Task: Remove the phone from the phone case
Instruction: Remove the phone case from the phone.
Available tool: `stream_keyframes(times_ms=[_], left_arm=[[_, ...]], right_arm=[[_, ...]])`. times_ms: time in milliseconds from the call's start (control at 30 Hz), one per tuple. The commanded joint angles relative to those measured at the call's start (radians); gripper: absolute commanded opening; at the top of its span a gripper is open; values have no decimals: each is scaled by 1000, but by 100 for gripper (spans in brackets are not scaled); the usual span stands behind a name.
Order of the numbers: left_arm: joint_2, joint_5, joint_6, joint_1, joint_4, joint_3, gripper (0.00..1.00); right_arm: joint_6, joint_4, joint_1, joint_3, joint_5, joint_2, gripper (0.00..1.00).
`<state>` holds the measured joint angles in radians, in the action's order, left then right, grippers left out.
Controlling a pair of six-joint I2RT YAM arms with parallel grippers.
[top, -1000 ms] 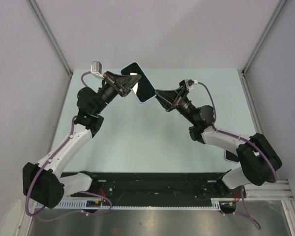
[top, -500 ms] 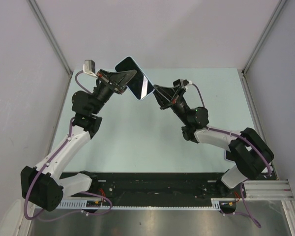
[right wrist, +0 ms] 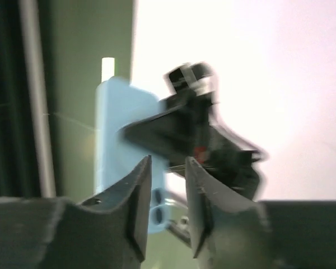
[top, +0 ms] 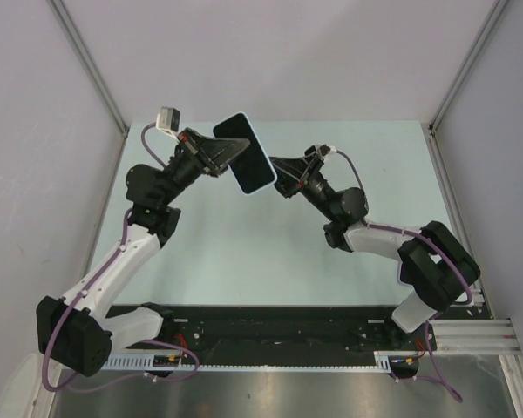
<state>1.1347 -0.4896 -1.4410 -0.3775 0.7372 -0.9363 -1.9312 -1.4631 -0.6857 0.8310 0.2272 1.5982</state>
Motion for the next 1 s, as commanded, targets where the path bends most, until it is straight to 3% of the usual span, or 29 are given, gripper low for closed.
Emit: stream_keyframes(times_ms=[0,33,233,267,300,367,467,633,833,967], left_arm=[[-91,-230,25,-8,-33,-16,0],[-108,-247,59,-9,-80,-24,0],[-113,-379,344,-14,-461,-102,0],[-99,-374,493,-30,-643,-151,0],[-84,-318,587,-50,-783,-195,0],[-44,-303,692,-116,-921,-252,0],[-10,-354,692,-162,-877,-249,0],[28,-403,653,-186,-793,-223,0],[22,-417,596,-186,-697,-180,0],[22,-419,580,-185,-680,-168,0]], right_arm=[[193,7,92,-110,165,-53,46],[281,68,109,-122,203,-85,55],[667,683,187,-100,212,-381,69],[739,898,193,-80,198,-426,72],[876,1003,201,-52,181,-488,75],[934,1115,221,-21,172,-535,79],[896,1063,276,-20,293,-550,80],[769,839,273,-6,441,-515,81],[753,779,233,16,458,-466,80],[675,686,219,16,471,-434,63]])
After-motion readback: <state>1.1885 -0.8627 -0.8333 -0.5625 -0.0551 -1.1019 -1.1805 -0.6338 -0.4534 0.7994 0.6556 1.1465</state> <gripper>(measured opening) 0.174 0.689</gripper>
